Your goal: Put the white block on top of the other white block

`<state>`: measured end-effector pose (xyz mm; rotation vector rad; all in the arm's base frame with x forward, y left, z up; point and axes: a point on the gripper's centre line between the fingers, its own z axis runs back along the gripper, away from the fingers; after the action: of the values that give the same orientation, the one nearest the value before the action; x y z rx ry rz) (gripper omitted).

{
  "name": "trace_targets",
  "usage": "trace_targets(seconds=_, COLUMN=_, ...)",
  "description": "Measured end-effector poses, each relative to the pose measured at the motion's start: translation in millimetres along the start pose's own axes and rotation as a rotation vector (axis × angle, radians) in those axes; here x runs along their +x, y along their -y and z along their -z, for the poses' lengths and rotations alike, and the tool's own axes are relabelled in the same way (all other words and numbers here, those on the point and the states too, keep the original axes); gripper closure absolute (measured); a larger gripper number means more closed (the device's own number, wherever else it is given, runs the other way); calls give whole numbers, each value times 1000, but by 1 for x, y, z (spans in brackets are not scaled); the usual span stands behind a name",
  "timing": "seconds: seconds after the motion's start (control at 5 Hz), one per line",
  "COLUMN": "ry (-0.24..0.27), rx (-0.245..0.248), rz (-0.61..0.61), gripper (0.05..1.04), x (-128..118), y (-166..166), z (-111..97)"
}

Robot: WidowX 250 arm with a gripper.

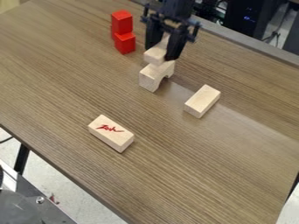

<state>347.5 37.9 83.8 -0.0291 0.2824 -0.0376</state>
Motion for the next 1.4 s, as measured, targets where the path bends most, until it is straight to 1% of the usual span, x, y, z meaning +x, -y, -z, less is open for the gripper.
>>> trace_targets(seconds=0.2, ry=23, rx=-28, rz=-26, gripper=519, x=-1, y=12, z=-8)
trace_targets(seconds=0.4, ry=13, rx=-18, rz=-33, gripper=519, x=-4, y=33, z=-3)
trace_targets(seconds=0.6, ry=5, rx=34, rz=-82, gripper=519, x=-5, y=47, z=7)
trace_targets(seconds=0.8, ry=5, rx=46, rz=-88, gripper=519, x=-5, y=59, z=14)
trace_targets(seconds=1.0, ry=-5, rx=40, rz=-99, gripper=519, x=-5, y=60, z=17)
trace_targets(seconds=1.2, ry=-38, rx=29, rz=-101, gripper=519, x=-1, y=62, z=27)
trace_targets(seconds=1.4, ry=-40, rx=21, rz=-130, gripper=519, x=2, y=63, z=31)
